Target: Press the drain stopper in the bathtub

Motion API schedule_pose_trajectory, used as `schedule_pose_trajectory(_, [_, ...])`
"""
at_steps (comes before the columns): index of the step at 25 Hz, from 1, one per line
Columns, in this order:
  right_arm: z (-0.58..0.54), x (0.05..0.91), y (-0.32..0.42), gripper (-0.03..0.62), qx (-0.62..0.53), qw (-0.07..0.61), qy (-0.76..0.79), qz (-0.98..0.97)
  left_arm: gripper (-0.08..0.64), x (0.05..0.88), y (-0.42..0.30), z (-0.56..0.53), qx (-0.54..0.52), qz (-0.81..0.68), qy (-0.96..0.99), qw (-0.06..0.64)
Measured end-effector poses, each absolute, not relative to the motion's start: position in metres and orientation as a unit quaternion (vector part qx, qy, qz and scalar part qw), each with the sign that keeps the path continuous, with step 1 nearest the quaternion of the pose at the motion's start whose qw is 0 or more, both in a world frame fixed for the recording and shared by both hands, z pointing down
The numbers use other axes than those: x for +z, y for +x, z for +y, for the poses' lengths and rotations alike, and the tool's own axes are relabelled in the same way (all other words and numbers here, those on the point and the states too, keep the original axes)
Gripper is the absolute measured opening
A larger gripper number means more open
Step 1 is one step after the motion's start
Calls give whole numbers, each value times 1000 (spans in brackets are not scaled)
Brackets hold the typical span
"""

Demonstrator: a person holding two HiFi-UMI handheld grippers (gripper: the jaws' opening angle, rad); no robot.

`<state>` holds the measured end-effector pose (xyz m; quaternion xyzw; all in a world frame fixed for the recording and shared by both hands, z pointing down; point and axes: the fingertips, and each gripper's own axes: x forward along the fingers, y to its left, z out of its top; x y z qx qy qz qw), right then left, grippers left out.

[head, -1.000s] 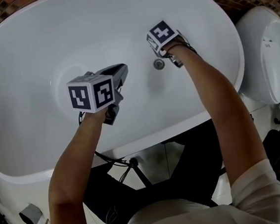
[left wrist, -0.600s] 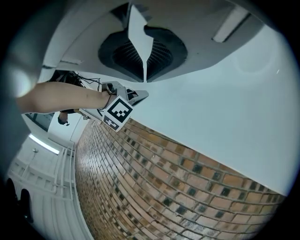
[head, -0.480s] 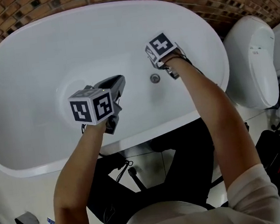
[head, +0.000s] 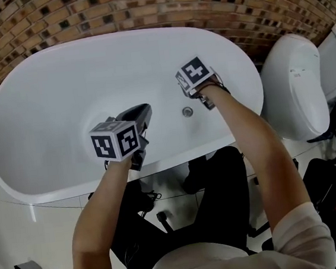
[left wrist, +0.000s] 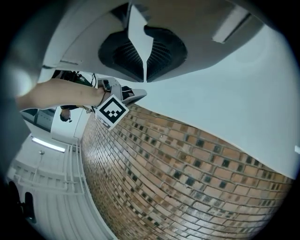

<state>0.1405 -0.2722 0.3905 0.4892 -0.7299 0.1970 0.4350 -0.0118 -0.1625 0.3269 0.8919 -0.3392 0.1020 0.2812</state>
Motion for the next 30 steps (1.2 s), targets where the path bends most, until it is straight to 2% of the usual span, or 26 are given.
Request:
schedule_pose_trajectory(11, [-234, 336, 152, 15, 174, 417, 503, -737, 31, 294, -16, -138, 93, -349, 898, 253])
schedule_pose_trajectory(19, [-211, 269, 160, 15, 114, 406, 518, -744, 30, 263, -15, -117, 76, -344, 908, 228])
schedule_pose_trajectory(30, [-163, 202, 138, 15, 60, 376, 512, -770, 31, 227, -17, -77, 62, -341, 918, 192])
